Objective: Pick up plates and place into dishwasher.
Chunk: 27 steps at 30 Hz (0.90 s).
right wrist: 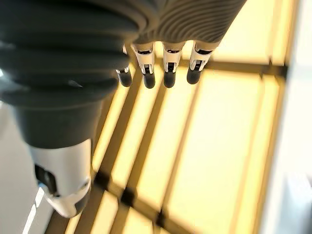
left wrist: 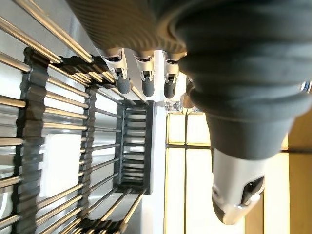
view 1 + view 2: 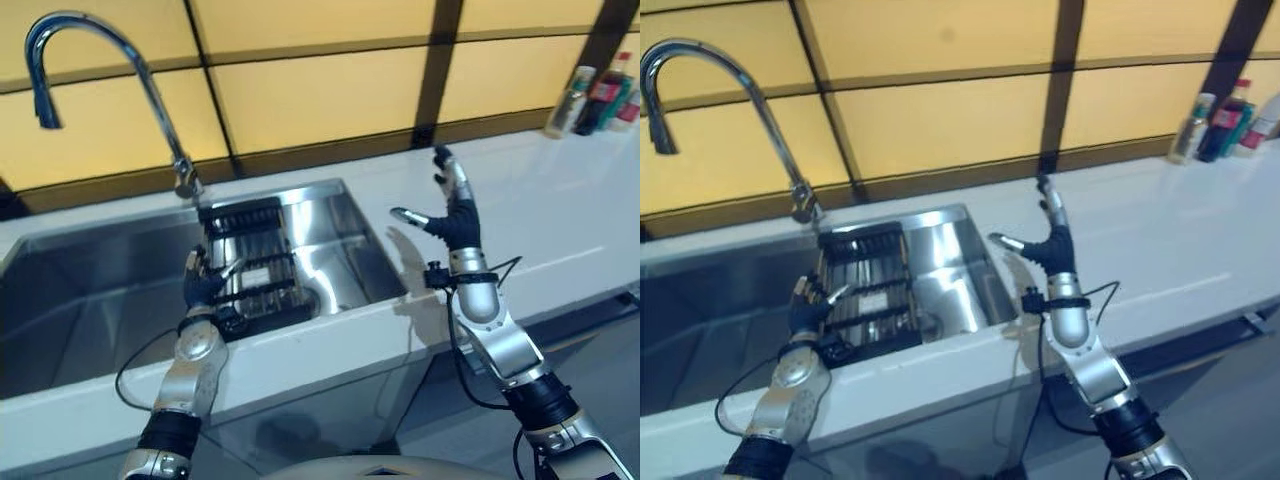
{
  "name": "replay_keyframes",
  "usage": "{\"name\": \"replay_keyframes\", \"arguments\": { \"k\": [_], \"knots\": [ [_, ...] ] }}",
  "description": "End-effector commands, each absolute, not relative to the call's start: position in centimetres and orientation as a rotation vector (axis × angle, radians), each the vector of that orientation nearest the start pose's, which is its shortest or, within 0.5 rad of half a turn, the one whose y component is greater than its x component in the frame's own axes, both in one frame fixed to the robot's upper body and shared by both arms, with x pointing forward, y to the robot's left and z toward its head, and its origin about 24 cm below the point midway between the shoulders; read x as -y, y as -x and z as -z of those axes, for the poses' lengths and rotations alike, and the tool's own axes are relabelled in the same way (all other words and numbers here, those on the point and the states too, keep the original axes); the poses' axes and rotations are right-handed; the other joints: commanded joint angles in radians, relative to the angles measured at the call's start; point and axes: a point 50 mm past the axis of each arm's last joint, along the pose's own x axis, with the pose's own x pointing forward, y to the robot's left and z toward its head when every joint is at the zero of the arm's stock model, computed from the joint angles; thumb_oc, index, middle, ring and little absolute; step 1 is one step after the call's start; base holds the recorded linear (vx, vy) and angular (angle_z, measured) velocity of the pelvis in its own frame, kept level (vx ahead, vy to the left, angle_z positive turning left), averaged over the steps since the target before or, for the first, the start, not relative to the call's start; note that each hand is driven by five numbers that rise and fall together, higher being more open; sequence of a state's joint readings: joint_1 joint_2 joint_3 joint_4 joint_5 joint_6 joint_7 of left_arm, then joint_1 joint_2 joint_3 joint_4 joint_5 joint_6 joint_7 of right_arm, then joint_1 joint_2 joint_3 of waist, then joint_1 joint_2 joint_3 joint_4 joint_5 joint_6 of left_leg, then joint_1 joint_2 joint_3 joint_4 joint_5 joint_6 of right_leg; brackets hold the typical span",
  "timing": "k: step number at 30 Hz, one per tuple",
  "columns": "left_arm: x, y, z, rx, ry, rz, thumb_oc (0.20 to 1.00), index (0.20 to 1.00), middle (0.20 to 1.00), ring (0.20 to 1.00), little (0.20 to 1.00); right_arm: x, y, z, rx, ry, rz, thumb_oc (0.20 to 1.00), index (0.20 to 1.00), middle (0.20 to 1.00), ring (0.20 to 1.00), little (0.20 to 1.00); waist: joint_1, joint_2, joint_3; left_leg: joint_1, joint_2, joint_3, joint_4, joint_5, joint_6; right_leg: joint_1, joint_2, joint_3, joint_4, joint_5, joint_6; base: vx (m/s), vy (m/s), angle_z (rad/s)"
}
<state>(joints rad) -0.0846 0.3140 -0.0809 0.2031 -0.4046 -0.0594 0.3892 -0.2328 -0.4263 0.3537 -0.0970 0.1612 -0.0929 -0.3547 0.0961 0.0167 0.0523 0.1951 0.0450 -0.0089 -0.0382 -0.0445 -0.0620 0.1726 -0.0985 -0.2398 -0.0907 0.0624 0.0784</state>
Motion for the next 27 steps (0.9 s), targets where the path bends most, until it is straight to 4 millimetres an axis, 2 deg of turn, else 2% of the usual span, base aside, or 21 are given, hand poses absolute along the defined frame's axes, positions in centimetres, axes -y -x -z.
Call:
{"name": "replay_keyframes", "arguments": {
  "k": [1,6,10,14,18,27],
  "knots": [
    [-23.1,-24.4,-2.2,-0.114,-0.057,-0.327,1.000,1.000,1.000,1.000,1.000,12.4,-28.6,-12.2,0.344,0.132,-0.139,1.000,1.000,1.000,1.000,1.000,0.066,-0.061,-0.004,-0.093,-0.074,0.012,0.041,-0.032,0.072,-0.016,0.015,-0.025,0.056,-0.106,-0.027,-0.03,-0.063,0.16],
    [-22.5,-24.6,-2.6,-0.105,-0.039,-0.276,1.000,1.000,1.000,1.000,1.000,11.7,-28.2,-9.1,0.222,0.097,-0.161,1.000,1.000,1.000,1.000,1.000,0.093,-0.070,0.006,-0.109,-0.066,-0.004,0.028,-0.014,0.060,-0.012,0.012,-0.067,0.043,-0.103,-0.025,-0.02,-0.053,0.27],
    [-22.1,-24.3,-2.0,-0.127,-0.018,-0.270,1.000,1.000,1.000,1.000,1.000,11.7,-27.5,-6.4,0.116,0.038,-0.146,1.000,1.000,1.000,1.000,1.000,0.101,-0.062,0.009,-0.118,-0.064,-0.011,0.018,-0.001,0.055,-0.012,0.011,-0.085,0.041,-0.105,-0.024,-0.02,-0.016,0.18],
    [-21.8,-24.3,-2.0,-0.128,0.005,-0.242,1.000,1.000,1.000,1.000,1.000,12.1,-27.0,-4.7,0.040,0.003,-0.127,1.000,1.000,1.000,1.000,1.000,0.103,-0.055,0.015,-0.124,-0.062,-0.015,0.018,0.004,0.052,-0.012,0.008,-0.096,0.045,-0.108,-0.022,-0.02,-0.003,0.13],
    [-21.6,-24.4,-2.2,-0.119,0.038,-0.226,1.000,1.000,1.000,1.000,1.000,12.3,-26.7,-3.7,0.011,-0.018,-0.111,1.000,1.000,1.000,1.000,1.000,0.107,-0.053,0.019,-0.129,-0.061,-0.017,0.021,0.007,0.050,-0.009,0.007,-0.104,0.044,-0.107,-0.021,0.00,-0.015,0.06],
    [-21.6,-24.8,-2.6,-0.103,0.060,-0.215,1.000,1.000,1.000,1.000,1.000,12.2,-26.8,-3.6,0.012,-0.018,-0.103,1.000,1.000,1.000,1.000,1.000,0.107,-0.043,0.024,-0.121,-0.058,-0.022,0.019,0.011,0.045,0.001,0.006,-0.109,0.047,-0.110,-0.021,0.00,0.000,0.00]
  ]
}}
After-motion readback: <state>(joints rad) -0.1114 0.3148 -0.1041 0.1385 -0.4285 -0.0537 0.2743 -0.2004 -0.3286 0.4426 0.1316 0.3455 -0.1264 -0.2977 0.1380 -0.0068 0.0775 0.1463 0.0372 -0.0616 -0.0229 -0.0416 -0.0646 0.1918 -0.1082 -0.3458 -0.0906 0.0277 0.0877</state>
